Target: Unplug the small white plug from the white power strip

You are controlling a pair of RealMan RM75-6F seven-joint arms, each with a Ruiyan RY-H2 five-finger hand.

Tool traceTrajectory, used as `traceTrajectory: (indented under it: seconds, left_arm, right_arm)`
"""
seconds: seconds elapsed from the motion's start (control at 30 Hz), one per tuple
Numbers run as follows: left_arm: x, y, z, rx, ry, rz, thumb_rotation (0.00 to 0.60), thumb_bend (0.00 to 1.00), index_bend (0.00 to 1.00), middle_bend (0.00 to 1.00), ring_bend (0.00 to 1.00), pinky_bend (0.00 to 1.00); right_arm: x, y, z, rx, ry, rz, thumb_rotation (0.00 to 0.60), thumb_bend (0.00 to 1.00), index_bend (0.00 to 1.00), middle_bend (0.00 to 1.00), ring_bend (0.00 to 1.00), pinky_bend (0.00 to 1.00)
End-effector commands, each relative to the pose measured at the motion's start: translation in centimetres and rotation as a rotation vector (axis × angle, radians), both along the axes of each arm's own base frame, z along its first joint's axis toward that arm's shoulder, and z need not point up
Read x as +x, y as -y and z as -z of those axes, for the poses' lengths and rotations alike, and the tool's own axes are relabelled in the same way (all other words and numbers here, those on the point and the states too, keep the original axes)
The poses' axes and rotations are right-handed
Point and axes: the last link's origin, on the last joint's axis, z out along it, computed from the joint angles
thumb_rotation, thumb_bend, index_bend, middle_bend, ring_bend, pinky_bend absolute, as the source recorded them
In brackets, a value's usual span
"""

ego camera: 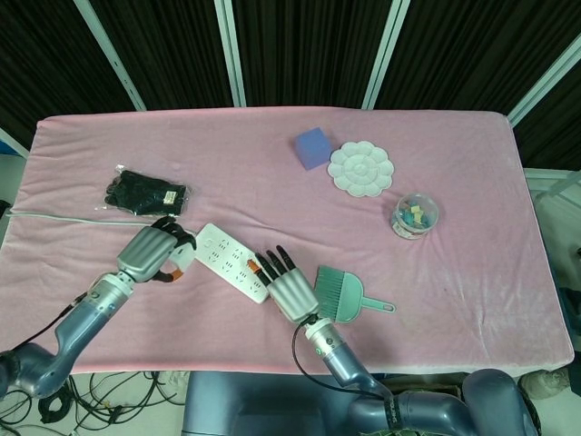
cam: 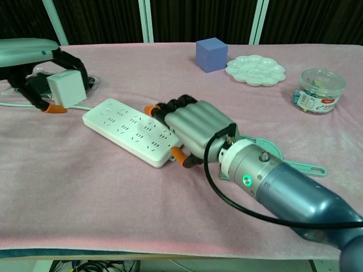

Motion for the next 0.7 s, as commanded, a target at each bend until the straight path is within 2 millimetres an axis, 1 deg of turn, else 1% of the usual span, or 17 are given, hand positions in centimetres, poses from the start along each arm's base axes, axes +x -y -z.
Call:
traceTrajectory:
  seconds: [0.03, 0.1, 0.13, 0.23, 0.3, 0.4, 0.43, 0.53, 0.57, 0.6, 0.63, 0.7]
  left_arm:
    - [-2.1, 1.7, -1.1, 0.004, -0.003, -0.015, 0.6, 0.76, 0.7, 0.69, 0.24, 0.15]
    - [-3.1, 2.3, -1.3, 0.004, -0.008, -0.022, 0.6, 0.76, 0.69, 0.69, 0.24, 0.14]
    - [-3.9, 2.8, -1.3, -0.002, -0.016, -0.032, 0.6, 0.76, 0.69, 0.68, 0.24, 0.14]
    - [-5.4, 3.5, -1.2, -0.007, -0.026, -0.047, 0.6, 0.75, 0.68, 0.68, 0.24, 0.14]
    - [-6.3, 3.9, -1.0, -0.013, -0.028, -0.064, 0.6, 0.75, 0.68, 0.68, 0.24, 0.14]
    - [-7.5, 4.1, -0.7, -0.019, -0.023, -0.095, 0.6, 0.74, 0.66, 0.65, 0.22, 0.13]
    - [-7.8, 4.2, -0.6, -0.022, -0.021, -0.102, 0.6, 0.73, 0.65, 0.64, 0.21, 0.13]
    - [-8.5, 4.3, -0.1, -0.031, -0.015, -0.117, 0.6, 0.72, 0.63, 0.6, 0.19, 0.12]
    - [-8.7, 4.4, 0.1, -0.034, -0.015, -0.119, 0.6, 0.71, 0.62, 0.6, 0.19, 0.11]
    - [-8.8, 4.4, 0.2, -0.039, -0.018, -0.121, 0.6, 0.7, 0.6, 0.58, 0.18, 0.11]
    - [-9.0, 4.5, 0.3, -0.044, -0.025, -0.125, 0.6, 0.65, 0.58, 0.56, 0.16, 0.09]
    - [-9.5, 4.6, 0.5, -0.052, -0.054, -0.138, 0.6, 0.55, 0.52, 0.5, 0.11, 0.06]
  right_arm:
    - [0.2, 1.3, -2.8, -0.062, 0.058, 0.012, 0.6, 0.35, 0.0, 0.03, 0.06, 0.05]
    - [-0.2, 2.0, -4.6, -0.101, 0.063, 0.021, 0.6, 0.35, 0.0, 0.03, 0.06, 0.05]
    - [-0.7, 2.6, -5.8, -0.126, 0.056, 0.031, 0.6, 0.35, 0.0, 0.03, 0.06, 0.05]
    - [-2.3, 3.5, -8.5, -0.173, 0.022, 0.051, 0.6, 0.35, 0.0, 0.03, 0.06, 0.05]
    - [-3.7, 4.1, -10.4, -0.202, -0.007, 0.067, 0.6, 0.34, 0.0, 0.03, 0.06, 0.05]
    - [-6.4, 4.8, -13.8, -0.259, -0.058, 0.107, 0.6, 0.34, 0.0, 0.03, 0.06, 0.05]
    - [-6.9, 4.9, -14.4, -0.266, -0.063, 0.114, 0.6, 0.34, 0.0, 0.03, 0.06, 0.05]
    - [-9.4, 5.0, -17.8, -0.308, -0.07, 0.156, 0.6, 0.34, 0.0, 0.03, 0.06, 0.05]
    - [-10.0, 4.9, -18.6, -0.317, -0.065, 0.167, 0.6, 0.34, 0.0, 0.03, 0.06, 0.05]
    - [-10.9, 4.7, -19.5, -0.331, -0.058, 0.183, 0.6, 0.34, 0.0, 0.03, 0.06, 0.05]
    - [-11.5, 4.5, -20.3, -0.34, -0.057, 0.191, 0.6, 0.34, 0.0, 0.03, 0.06, 0.05]
    - [-13.1, 4.1, -21.7, -0.359, -0.06, 0.213, 0.6, 0.34, 0.0, 0.03, 0.06, 0.05]
